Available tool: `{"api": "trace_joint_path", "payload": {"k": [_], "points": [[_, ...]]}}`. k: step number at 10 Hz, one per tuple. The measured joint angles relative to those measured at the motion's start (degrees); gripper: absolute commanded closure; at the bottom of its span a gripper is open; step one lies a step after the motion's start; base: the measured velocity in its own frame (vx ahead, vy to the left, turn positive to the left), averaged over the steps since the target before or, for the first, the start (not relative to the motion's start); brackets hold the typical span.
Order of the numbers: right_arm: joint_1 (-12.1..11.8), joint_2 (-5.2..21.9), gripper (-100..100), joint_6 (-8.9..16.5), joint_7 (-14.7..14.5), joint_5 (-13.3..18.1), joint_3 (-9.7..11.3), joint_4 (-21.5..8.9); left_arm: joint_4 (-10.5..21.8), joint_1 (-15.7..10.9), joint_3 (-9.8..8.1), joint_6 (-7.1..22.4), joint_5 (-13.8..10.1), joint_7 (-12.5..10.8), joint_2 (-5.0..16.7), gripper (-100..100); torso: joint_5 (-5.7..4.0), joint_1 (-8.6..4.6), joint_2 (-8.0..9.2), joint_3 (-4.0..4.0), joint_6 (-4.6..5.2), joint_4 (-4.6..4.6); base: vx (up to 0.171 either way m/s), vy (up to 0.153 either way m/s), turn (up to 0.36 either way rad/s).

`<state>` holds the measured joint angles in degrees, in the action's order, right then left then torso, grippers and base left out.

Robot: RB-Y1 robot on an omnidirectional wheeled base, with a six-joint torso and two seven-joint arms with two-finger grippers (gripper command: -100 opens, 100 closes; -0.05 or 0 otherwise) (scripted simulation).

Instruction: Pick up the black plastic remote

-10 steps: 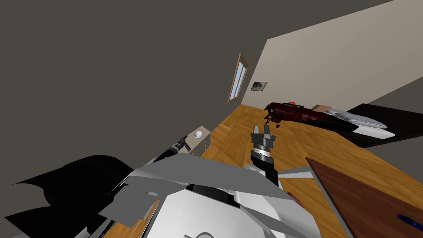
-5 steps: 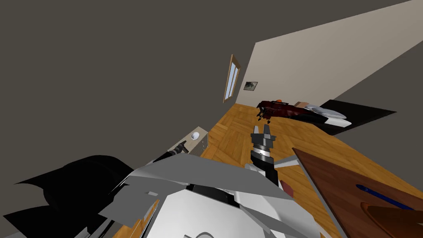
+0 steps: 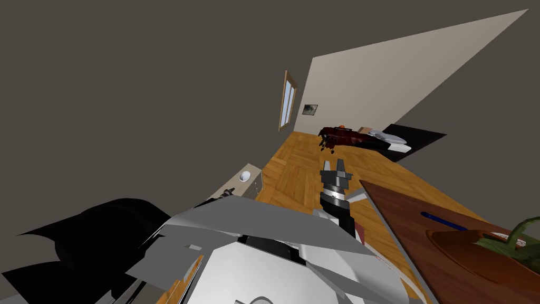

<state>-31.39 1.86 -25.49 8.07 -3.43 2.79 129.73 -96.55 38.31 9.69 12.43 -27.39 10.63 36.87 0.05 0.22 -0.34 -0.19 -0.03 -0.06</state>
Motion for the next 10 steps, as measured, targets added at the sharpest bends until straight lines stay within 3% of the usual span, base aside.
{"api": "trace_joint_path", "payload": {"k": [4,7,10], "points": [[-0.01,0.0,0,0.0,0.0,0.0,0.0,0.0,3.25,-0.52,1.79,5.89,-2.81,0.08,1.36,-100,0.0,-0.05,-0.04,-0.02,-0.02,-0.01,0.05,0.017,-0.182],[-0.01,0.0,0,0.0,0.0,0.0,-0.01,0.0,9.86,-2.53,5.67,10.97,-8.85,0.37,5.06,-100,0.01,0.04,-0.26,-0.15,-0.02,-0.06,0.09,0.03,-0.2],[-0.01,0.0,0,0.0,0.0,0.0,-0.01,0.0,9.69,-0.73,6.26,14.54,-9.57,0.1,5.73,-100,-0.01,-0.08,-0.09,-0.06,-0.05,-0.02,0.055,0.02,-0.101]]}}
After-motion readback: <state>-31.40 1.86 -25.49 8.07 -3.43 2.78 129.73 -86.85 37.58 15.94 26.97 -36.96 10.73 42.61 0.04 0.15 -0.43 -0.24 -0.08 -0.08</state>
